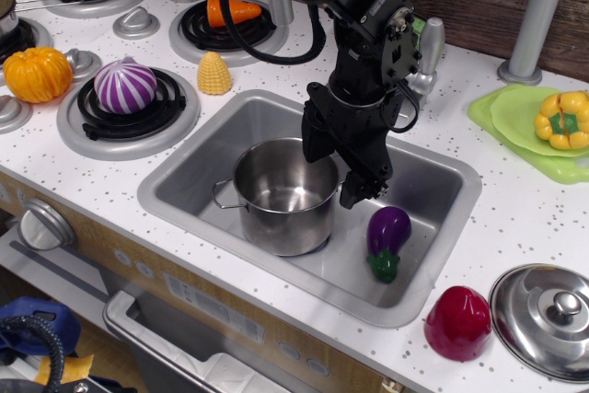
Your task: Pick up pot from sink
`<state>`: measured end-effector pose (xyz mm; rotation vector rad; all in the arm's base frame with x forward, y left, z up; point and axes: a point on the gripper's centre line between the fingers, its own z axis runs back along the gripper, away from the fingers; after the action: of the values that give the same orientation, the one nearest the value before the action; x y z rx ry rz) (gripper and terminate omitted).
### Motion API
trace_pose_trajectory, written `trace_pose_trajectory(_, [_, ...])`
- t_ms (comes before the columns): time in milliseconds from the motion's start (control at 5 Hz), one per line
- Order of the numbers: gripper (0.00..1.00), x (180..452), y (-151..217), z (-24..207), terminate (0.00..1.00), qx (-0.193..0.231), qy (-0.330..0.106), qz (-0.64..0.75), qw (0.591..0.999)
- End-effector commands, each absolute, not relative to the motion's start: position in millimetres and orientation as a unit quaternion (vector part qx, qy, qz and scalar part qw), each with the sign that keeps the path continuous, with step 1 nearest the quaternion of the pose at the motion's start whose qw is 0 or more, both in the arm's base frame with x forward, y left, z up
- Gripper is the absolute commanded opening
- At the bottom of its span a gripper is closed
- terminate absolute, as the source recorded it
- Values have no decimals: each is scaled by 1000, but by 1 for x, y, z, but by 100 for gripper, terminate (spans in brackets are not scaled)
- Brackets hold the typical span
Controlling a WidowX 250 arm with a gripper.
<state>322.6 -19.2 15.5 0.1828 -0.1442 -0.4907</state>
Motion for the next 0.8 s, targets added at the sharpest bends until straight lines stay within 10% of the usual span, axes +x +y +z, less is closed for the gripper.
trace_pose_trajectory(0, [100, 323, -19, 16, 0, 90, -71, -242, 963])
trace_pose_trajectory(600, [100, 314, -7, -11, 0, 85, -95, -224, 966])
